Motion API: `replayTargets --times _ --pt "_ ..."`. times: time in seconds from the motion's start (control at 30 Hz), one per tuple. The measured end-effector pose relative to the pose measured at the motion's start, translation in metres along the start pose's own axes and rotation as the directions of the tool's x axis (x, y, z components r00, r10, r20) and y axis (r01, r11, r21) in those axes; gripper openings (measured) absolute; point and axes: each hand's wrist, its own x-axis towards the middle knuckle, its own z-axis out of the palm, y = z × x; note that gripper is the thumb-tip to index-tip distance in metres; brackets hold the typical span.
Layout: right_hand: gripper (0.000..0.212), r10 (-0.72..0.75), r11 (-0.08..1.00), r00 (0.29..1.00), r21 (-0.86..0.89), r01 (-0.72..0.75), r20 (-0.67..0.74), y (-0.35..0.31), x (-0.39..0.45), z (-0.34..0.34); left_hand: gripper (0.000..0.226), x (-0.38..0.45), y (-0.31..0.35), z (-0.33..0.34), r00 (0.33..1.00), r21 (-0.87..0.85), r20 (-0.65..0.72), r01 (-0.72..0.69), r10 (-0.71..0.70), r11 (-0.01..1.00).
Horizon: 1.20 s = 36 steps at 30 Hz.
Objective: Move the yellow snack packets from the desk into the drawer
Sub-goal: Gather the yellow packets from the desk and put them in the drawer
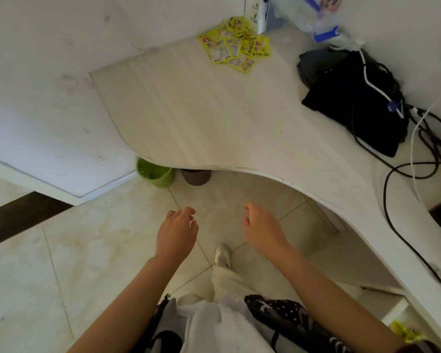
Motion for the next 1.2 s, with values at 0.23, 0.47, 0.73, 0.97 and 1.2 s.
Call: replayTargets --times 0.23,0.47,0.73,0.97,1.2 --pt "0.035 -0.033 0.999 0.999 0.005 0.033 0.001 -0.009 0.095 -0.047 0.029 0.098 0.025 -0.022 0.999 -0.025 -0.013 0.041 -0.042 0.999" --pt "0.036 -0.033 0.999 0.999 0.008 0.033 -0.012 -0.026 0.175 -0.080 0.029 0.186 0.036 -0.046 1.000 -0.014 -0.016 -0.002 0.002 1.000" --pt "0.036 0.016 0.999 0.998 0.028 -0.014 -0.064 -0.049 0.263 -0.108 0.029 0.295 0.032 -0.073 0.998 0.018 0.041 -0.057 0.056 0.998" --pt "0.034 0.070 0.997 0.993 0.041 -0.067 -0.092 -0.066 0.333 -0.133 0.029 0.379 0.031 -0.097 0.992 0.026 0.071 -0.105 0.103 0.994" --pt "0.034 0.065 0.997 0.989 0.057 -0.058 -0.131 -0.071 0.395 -0.163 0.029 0.452 0.050 -0.111 0.991 0.007 0.088 -0.107 0.106 0.994"
